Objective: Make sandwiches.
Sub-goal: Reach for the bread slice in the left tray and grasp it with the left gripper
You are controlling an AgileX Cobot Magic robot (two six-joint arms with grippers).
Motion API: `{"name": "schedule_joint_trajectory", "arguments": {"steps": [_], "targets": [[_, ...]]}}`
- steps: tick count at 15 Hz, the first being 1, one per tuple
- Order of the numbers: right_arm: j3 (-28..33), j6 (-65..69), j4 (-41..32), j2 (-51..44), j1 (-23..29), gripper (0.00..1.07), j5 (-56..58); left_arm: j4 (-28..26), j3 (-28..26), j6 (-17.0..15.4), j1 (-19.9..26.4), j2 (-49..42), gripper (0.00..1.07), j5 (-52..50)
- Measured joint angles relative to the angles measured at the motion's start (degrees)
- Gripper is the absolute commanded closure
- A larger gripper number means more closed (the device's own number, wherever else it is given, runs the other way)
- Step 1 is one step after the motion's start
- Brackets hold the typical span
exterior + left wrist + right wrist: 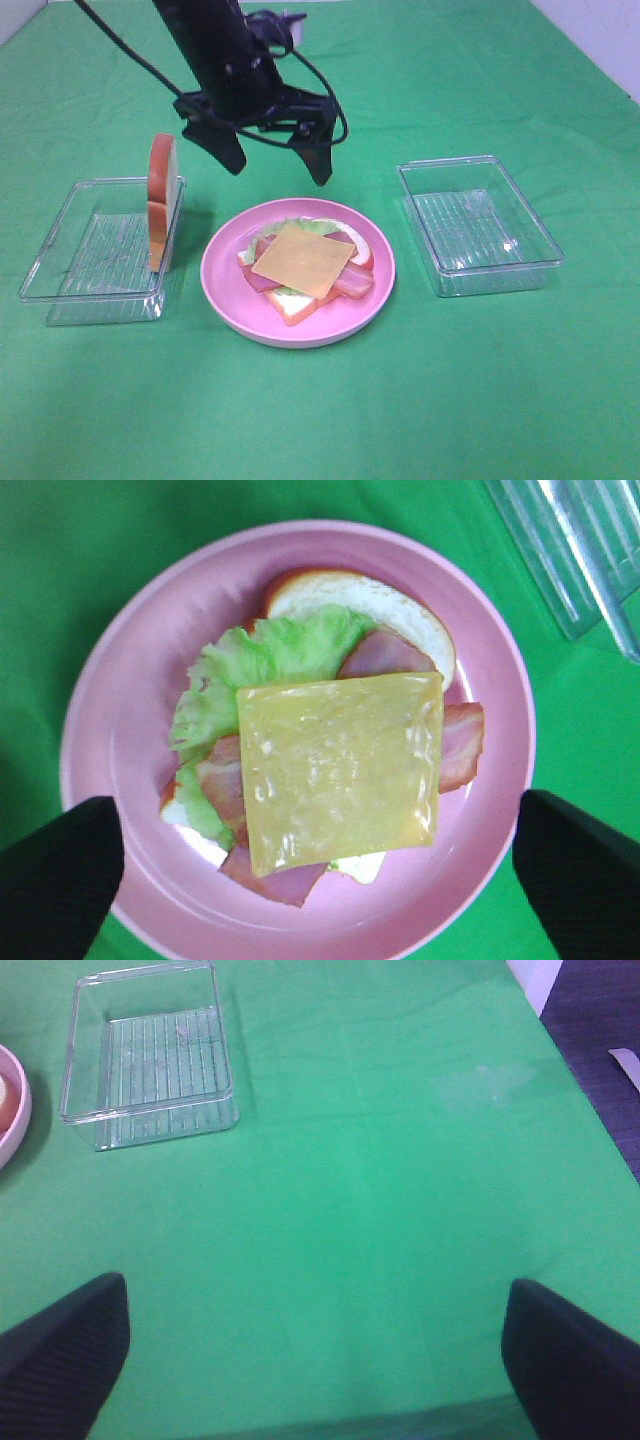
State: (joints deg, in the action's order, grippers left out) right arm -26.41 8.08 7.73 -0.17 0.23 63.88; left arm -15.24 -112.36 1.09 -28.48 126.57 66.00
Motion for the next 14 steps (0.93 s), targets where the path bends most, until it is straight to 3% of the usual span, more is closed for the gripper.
{"name": "schedule_joint_trajectory", "arguments": {"steps": [2, 3, 5, 7, 10, 14], "targets": [[0.0, 0.0, 0.0, 0.0, 0.0, 0.11, 0.0, 5.8, -8.7, -4.1, 0.0, -0.5, 0.05, 2.7], [0.0, 0.0, 0.0, 0.0, 0.0, 0.11, 0.0, 11.9, -10.8, -7.3, 0.0, -3.7, 0.06, 3.0], [0.0, 0.0, 0.0, 0.0, 0.0, 0.11, 0.0, 16.6, -10.9, -7.7, 0.3, -7.6, 0.06, 3.3], [0.0, 0.0, 0.0, 0.0, 0.0, 0.11, 0.0, 16.8, -9.5, -8.2, 1.5, -10.5, 0.06, 3.3], [0.0, 0.0, 0.0, 0.0, 0.0, 0.11, 0.0, 16.4, -2.0, -10.9, 7.7, -14.3, 0.06, 3.4], [0.0, 0.0, 0.0, 0.0, 0.0, 0.11, 0.0, 13.0, 2.3, -23.0, 13.4, -12.1, 0.06, 4.0]]}}
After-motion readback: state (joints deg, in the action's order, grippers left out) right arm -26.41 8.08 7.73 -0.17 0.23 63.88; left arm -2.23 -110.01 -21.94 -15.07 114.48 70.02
